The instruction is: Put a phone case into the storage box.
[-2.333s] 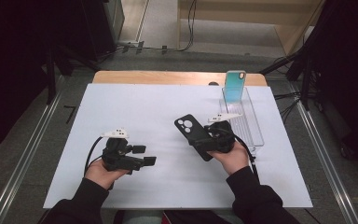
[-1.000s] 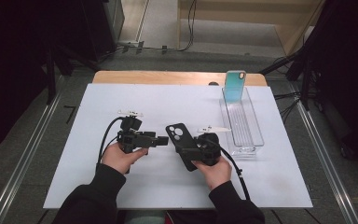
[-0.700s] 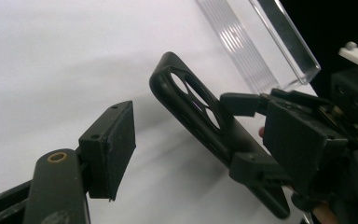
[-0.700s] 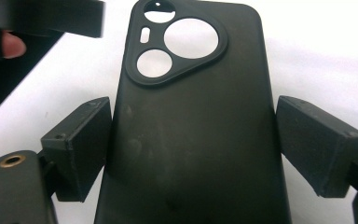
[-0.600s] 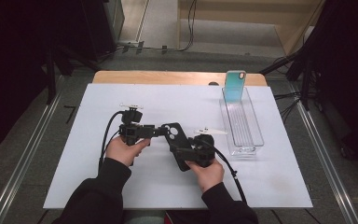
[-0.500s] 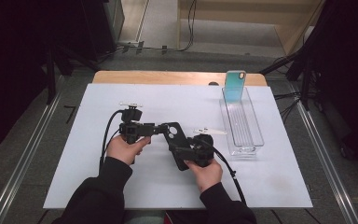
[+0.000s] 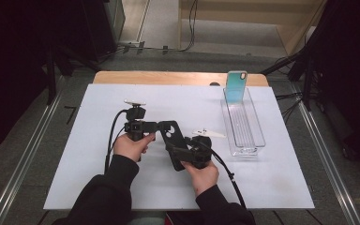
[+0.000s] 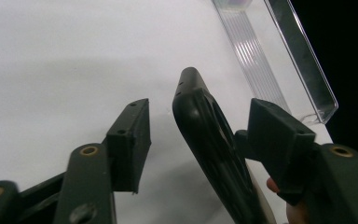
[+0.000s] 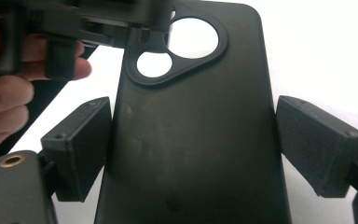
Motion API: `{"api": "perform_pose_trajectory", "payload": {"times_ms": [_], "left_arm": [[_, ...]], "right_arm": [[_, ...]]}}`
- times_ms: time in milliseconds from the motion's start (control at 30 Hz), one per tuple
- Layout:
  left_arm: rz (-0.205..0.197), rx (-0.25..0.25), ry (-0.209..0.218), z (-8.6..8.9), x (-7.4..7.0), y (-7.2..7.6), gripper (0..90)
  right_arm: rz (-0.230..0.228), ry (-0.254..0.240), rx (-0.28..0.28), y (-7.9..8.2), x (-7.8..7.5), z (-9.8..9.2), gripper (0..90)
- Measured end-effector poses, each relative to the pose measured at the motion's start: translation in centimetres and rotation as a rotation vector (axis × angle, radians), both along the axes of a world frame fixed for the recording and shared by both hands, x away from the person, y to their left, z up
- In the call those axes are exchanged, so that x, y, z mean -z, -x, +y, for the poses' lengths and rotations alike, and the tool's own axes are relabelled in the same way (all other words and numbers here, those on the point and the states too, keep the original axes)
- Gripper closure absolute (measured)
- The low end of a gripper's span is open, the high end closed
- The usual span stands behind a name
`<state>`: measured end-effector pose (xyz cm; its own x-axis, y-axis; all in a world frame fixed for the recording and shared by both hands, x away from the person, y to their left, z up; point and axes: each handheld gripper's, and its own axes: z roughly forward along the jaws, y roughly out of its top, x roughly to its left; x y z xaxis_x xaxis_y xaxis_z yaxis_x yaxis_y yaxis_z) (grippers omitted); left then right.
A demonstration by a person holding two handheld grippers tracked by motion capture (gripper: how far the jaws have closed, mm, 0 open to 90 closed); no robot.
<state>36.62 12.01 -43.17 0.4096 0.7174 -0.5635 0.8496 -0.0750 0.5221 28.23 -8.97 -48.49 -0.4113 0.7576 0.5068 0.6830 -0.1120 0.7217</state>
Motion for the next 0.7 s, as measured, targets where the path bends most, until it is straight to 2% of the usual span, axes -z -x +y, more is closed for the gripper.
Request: {"api": "perform_pose_trajectory", "payload": {"times_ms": [100, 133, 200, 367, 500, 600, 700], "left_arm": [[-0.001, 0.012, 0.024, -0.14, 0.08, 0.06, 56.5], [0.001, 0.013, 0.026, -0.22, 0.07, 0.12, 57.8], [-0.003, 0.009, 0.036, -0.24, 0.10, 0.18, 66.3], [0.013, 0.005, 0.073, -0.20, 0.10, 0.17, 71.0], [0.012, 0.010, 0.117, -0.15, 0.03, 0.28, 73.8], [0.033, 0.006, 0.162, 0.08, 0.11, 0.26, 75.3], [0.046, 0.003, 0.182, 0.23, 0.14, 0.23, 77.4]], "right_arm": [[-0.015, -0.010, 0.004, 0.22, -0.11, 0.32, 12.0], [-0.021, -0.013, 0.006, 0.25, -0.12, 0.44, 12.0], [-0.026, -0.015, 0.007, 0.32, -0.15, 0.59, 12.0], [-0.030, -0.012, 0.004, 0.28, 0.02, 0.71, 11.9], [-0.038, -0.010, 0.007, 0.28, 0.07, 0.81, 11.9], [-0.050, -0.005, 0.004, 0.32, -0.01, 0.84, 11.6], [-0.082, 0.028, 0.004, 0.40, -0.16, 0.95, 11.4]]}}
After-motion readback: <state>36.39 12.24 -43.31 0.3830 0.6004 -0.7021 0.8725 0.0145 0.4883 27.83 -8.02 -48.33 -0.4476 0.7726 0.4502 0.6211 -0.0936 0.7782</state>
